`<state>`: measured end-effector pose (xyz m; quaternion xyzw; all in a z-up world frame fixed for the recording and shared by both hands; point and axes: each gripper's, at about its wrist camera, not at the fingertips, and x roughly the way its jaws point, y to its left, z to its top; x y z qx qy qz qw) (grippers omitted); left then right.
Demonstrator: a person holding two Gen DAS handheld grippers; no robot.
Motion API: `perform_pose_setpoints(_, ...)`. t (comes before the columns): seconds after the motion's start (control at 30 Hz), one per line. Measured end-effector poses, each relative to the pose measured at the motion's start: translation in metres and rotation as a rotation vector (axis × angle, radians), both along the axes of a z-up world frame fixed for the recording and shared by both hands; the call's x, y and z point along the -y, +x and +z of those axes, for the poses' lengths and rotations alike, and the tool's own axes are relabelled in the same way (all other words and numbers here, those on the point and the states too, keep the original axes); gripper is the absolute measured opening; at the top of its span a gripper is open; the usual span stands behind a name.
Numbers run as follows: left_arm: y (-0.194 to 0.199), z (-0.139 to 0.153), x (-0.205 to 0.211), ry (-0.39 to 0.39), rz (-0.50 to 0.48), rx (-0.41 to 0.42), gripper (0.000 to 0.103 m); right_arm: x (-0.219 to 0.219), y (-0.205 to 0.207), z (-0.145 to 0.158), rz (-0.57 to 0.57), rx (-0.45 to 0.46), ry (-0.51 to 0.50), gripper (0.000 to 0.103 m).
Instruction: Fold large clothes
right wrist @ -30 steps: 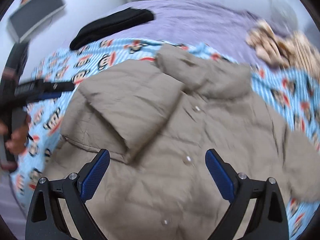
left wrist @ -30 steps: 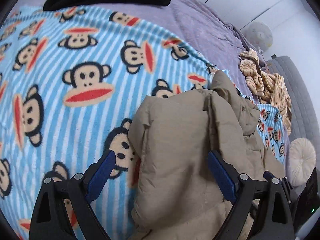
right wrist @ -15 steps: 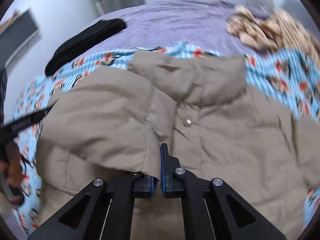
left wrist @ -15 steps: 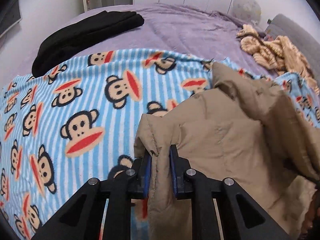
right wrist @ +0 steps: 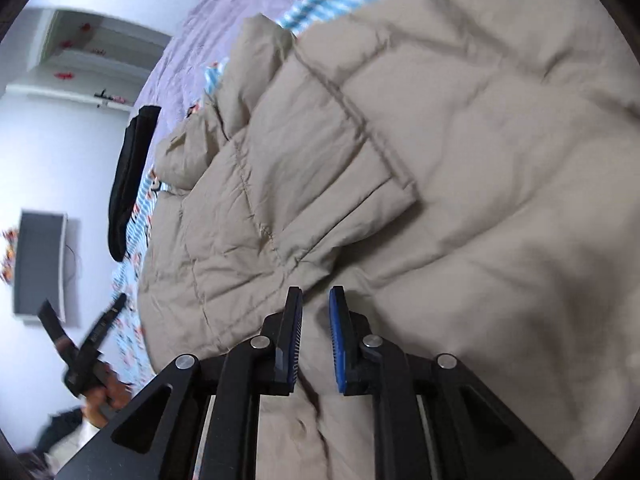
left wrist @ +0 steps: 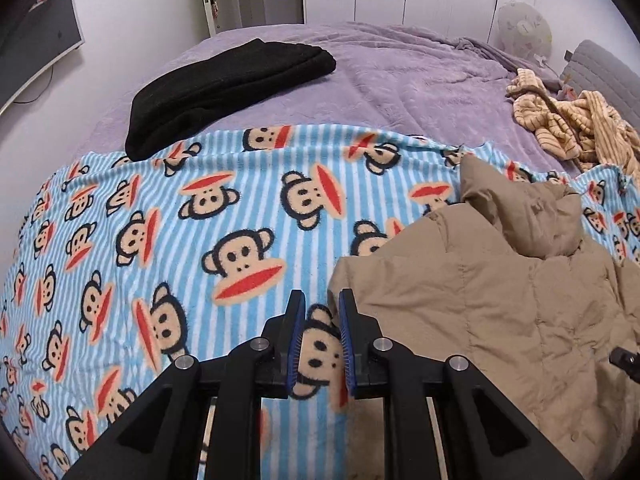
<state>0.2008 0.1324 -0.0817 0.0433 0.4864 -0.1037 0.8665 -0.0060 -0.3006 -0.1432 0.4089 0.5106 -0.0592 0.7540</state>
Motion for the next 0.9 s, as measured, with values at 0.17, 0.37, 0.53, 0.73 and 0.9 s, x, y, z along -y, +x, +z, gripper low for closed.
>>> perform_pose_setpoints(0.17,-0.031,-0.011,0.023,-0.110,-0.088,-0.100,0.019,0.008,0.030,0.035,0.091,0.085,-0.166,0.015)
perform_pose_setpoints(0.37,-0.042,-0.075,0.031,0.051,-0.069,-0.148,0.019,0.009,0.077,-0.007,0.156,-0.056,-0.202,0.015)
perform_pose_setpoints(0.53,-0.040,-0.081,0.026,0.053,-0.090,-0.147,0.019,-0.007,0.047,-0.022,0.187,-0.043,-0.202,0.011)
perform_pose_setpoints(0.73,-0.049,-0.056,0.035,0.093,-0.072,-0.123,0.019,0.001,0.047,-0.011,0.137,-0.056,-0.231,0.015)
perform_pose_setpoints(0.9,-0.067,-0.030,0.047,0.083,-0.083,-0.106,0.019,0.018,0.014,0.011,0.099,-0.041,-0.216,0.019)
